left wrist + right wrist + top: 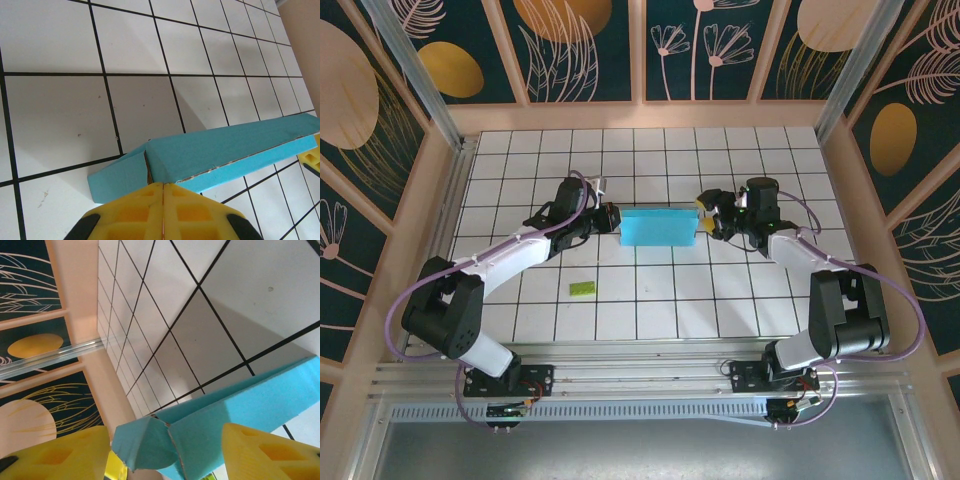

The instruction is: Fold the paper box

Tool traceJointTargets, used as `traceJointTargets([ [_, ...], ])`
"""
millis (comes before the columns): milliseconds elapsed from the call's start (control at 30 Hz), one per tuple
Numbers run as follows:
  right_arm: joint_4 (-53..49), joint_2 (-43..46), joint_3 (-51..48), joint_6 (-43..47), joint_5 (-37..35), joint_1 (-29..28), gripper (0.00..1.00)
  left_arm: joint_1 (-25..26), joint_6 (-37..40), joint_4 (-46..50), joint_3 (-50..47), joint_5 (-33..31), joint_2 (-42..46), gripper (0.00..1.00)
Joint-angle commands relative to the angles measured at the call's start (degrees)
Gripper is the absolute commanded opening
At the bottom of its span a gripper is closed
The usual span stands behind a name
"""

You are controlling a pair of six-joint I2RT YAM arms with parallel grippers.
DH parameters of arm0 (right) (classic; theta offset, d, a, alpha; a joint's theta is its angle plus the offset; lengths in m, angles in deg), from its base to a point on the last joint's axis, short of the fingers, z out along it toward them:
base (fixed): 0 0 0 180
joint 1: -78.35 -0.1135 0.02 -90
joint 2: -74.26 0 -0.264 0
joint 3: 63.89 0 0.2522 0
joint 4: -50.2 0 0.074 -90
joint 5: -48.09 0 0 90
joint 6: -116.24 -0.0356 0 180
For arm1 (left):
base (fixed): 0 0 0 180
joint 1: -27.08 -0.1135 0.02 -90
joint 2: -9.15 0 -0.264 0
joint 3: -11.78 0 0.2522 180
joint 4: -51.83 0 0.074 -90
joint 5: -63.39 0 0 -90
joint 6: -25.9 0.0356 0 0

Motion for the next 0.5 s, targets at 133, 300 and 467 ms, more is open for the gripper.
traceJointTargets([
  [133,1.9,-0.1,-1.5,-2.4,0.2,-0.4,0.51,0.5,-0.9,3.5,0.1,0.9,-2.0,0.07],
  [300,1.9,0.3,-3.3,-4.2,-1.0,-0.7,0.43,0.5,-1.0,3.4,0.1,0.9,-2.1,0.07],
  [467,3.7,0.5,-5.8,-7.4,-1.5,-0.9,0.37,0.5,-1.0,3.3,0.1,0.9,-2.2,0.07],
])
